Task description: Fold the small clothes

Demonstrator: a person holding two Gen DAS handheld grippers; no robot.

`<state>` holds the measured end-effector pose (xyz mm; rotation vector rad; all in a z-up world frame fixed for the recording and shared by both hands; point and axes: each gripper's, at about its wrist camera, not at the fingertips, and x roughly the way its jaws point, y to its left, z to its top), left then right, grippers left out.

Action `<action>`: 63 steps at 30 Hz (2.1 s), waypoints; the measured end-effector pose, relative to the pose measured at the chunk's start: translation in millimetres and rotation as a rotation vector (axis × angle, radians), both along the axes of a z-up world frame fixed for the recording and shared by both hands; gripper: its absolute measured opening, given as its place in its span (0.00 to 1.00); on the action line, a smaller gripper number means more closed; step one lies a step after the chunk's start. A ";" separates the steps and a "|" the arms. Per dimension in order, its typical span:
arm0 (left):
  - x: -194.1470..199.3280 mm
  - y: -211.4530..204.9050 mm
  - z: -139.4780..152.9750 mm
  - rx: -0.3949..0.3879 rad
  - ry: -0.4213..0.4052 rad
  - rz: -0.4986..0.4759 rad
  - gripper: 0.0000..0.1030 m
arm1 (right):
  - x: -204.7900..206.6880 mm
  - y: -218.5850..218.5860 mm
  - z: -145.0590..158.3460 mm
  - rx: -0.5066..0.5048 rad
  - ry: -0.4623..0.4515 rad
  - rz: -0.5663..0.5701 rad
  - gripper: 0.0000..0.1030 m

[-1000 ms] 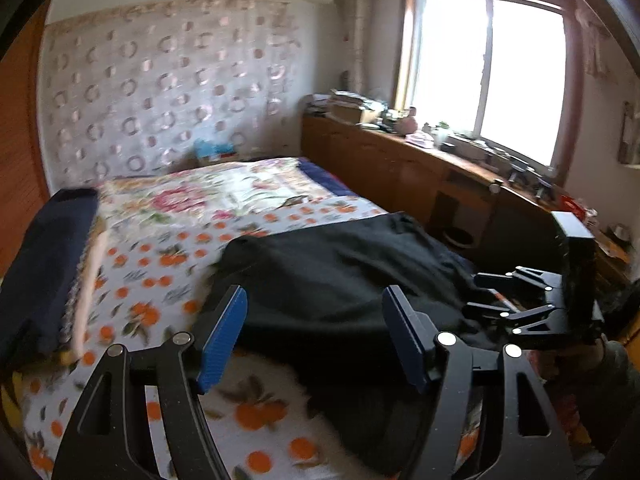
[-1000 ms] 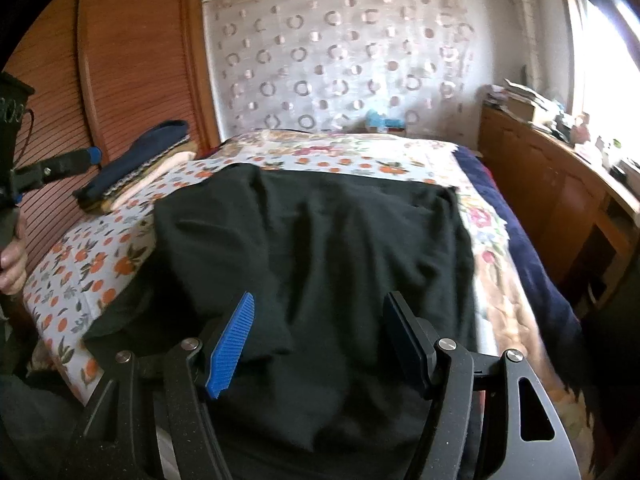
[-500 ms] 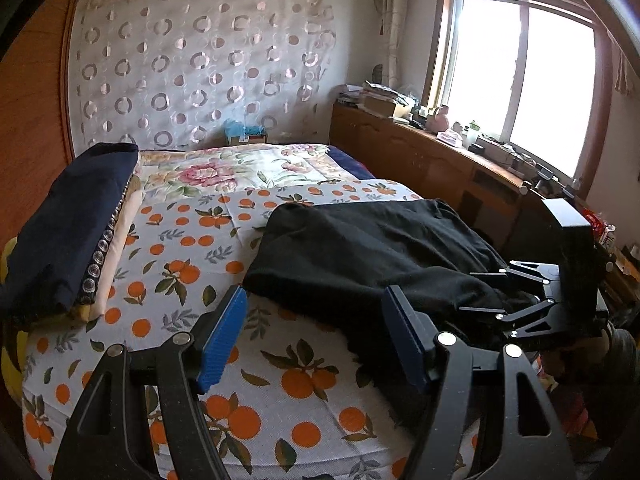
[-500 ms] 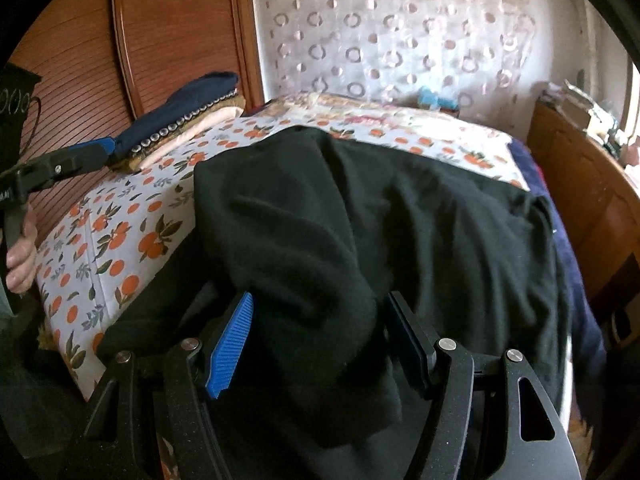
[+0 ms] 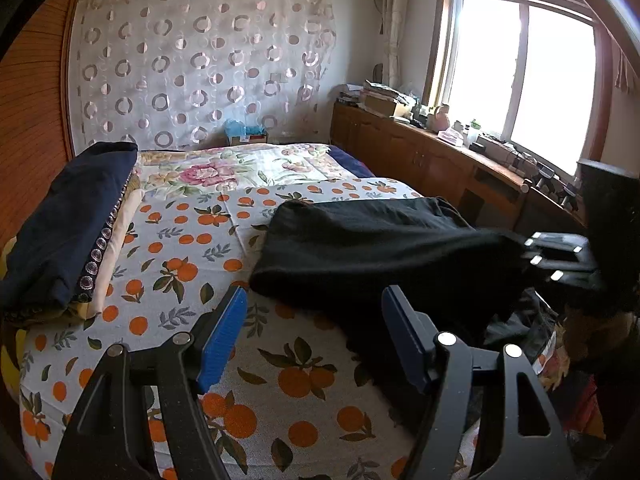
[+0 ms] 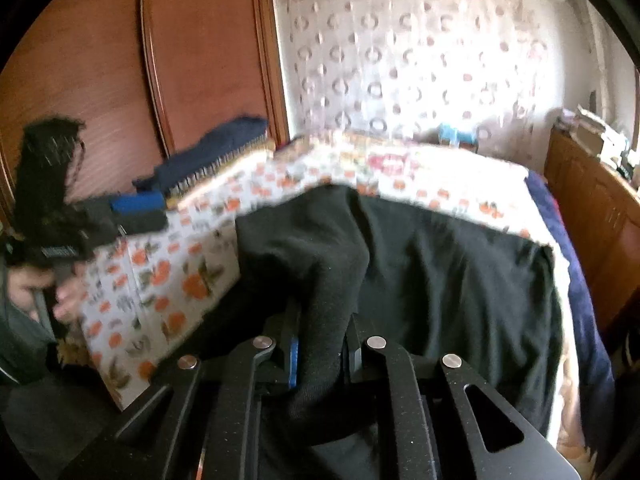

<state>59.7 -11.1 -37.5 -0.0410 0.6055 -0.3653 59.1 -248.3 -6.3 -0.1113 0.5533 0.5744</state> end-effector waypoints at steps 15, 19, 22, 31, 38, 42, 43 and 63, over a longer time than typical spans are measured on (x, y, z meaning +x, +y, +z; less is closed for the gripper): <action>-4.9 -7.4 10.3 0.007 -0.027 -0.017 0.69 | -31.5 -69.5 -14.8 -0.034 0.078 -0.198 0.19; -4.9 -8.3 10.6 0.009 -0.028 -0.018 0.69 | -32.9 -72.0 -32.0 -0.065 0.116 -0.234 0.30; -4.9 -8.4 10.7 0.009 -0.029 -0.017 0.69 | -34.3 -72.8 -27.7 -0.072 0.104 -0.261 0.49; -6.4 -10.2 12.7 0.013 -0.035 -0.008 0.69 | -27.5 -52.7 -9.6 -0.068 0.038 -0.255 0.59; -7.8 -3.9 10.7 0.003 -0.040 0.019 0.69 | 2.4 -9.3 -9.8 -0.087 0.047 -0.131 0.59; -8.4 0.3 10.0 -0.007 -0.045 0.034 0.69 | 27.0 17.7 -8.1 -0.104 0.069 -0.047 0.59; -8.6 0.9 9.9 -0.009 -0.045 0.035 0.69 | 33.3 23.5 -8.5 -0.105 0.079 -0.025 0.59; -9.8 0.2 1.0 -0.010 -0.030 0.027 0.69 | 123.1 67.2 -55.3 -0.207 0.207 0.065 0.18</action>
